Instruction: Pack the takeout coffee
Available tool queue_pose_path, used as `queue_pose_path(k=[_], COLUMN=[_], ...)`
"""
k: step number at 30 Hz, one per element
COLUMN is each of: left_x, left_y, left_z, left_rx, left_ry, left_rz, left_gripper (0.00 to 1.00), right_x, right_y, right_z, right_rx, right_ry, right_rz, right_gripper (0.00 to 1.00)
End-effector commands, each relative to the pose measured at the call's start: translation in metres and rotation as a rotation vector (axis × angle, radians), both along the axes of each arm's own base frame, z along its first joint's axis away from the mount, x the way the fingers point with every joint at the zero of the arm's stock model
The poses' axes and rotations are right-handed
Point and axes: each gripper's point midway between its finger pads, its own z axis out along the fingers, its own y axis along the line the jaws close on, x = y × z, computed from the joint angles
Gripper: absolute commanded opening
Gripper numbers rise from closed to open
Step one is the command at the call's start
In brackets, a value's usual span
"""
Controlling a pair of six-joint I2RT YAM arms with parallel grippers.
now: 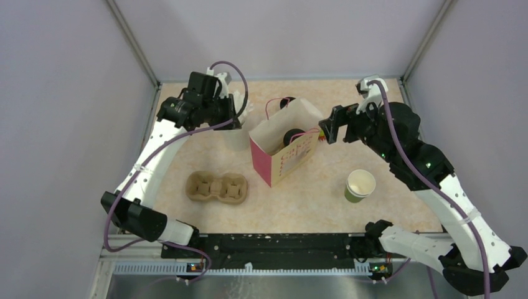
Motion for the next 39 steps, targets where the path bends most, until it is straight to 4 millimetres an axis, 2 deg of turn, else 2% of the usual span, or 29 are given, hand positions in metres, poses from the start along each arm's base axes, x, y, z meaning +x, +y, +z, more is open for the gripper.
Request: queue_pose_path(k=[1,4,8,15,21,25,29,34,37,39], left_x=[0.01,0.01,0.009,0.001,-0.022,-0.039,-0.053,-0.076,-0.091,-0.096], left_y=[0.0,0.003,0.009,0.022,0.029,0.024,0.011,-0.003,-0.019,-0.029], left_z=[0.026,0.036,0.053,0.082,0.129,0.162,0.206,0.257,0.272,0.272], left_rx=[-0.012,0.005,0.027,0.066,0.031,-0.074,-0.216,-0.365,-0.456,-0.497], left_ry=[-0.1,-0.118,-0.157,-0.208,-0.308,-0.43,-0.589,-0.742,-0.768,-0.749], left_rz=[-0.006,-0.008,-0.001,0.008,-0.005,-0.031,-0.085,-0.182,-0.294,-0.361], left_gripper=[0.22,0.1,0.0,0.0,0.0,0.0,0.0,0.0,0.0,0.0], right_x=[0.003,0.004,0.005,0.009,0.014,0.018,0.022,0.027,0.028,0.026], right_y=[0.006,0.008,0.013,0.019,0.024,0.03,0.034,0.027,0.013,0.005], right_z=[0.013,0.011,0.009,0.009,0.013,0.018,0.03,0.044,0.054,0.06], right_rx=[0.03,0.025,0.027,0.024,0.053,0.075,0.107,0.136,0.157,0.162], right_ry=[-0.037,-0.03,-0.022,-0.03,-0.043,-0.059,-0.08,-0.131,-0.177,-0.21], right_rz=[0.02,0.024,0.04,0.057,0.059,0.068,0.069,0.02,-0.048,-0.073], right_gripper=[0.9,0.9,0.9,0.9,0.9,0.9,0.89,0.89,0.89,0.89])
